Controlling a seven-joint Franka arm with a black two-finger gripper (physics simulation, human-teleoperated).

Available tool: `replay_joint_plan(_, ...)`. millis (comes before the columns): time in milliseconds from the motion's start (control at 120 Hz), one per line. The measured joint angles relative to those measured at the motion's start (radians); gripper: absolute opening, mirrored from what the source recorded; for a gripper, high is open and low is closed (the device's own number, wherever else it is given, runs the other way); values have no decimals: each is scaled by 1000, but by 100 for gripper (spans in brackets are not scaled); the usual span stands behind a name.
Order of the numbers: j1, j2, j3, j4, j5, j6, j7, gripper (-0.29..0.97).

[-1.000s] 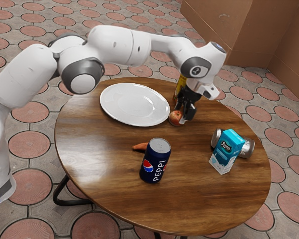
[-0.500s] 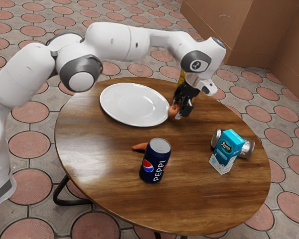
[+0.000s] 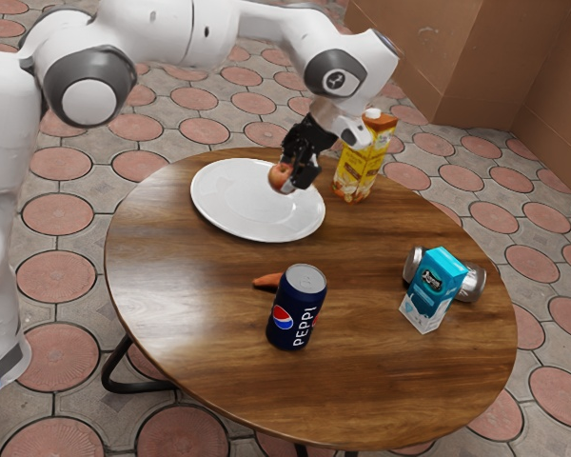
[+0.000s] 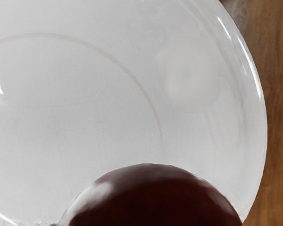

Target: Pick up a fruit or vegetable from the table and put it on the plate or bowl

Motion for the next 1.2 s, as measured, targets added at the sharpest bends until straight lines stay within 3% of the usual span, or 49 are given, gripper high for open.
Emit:
replay_joint_plan(242, 33, -132, 9, -236, 7, 39, -50, 37)
replay_joint_plan(542, 25, -181, 18, -406, 32, 344, -107, 36)
replay_joint_plan(808, 34, -178, 23, -467, 31, 562, -143, 37)
replay_joint_plan(900, 30, -182, 22, -461, 32, 584, -144, 51)
replay_joint_plan(1042, 27, -190, 23, -446, 31, 590, -142, 61)
replay_joint_plan(1200, 75, -265, -38, -41, 4, 276, -134, 64)
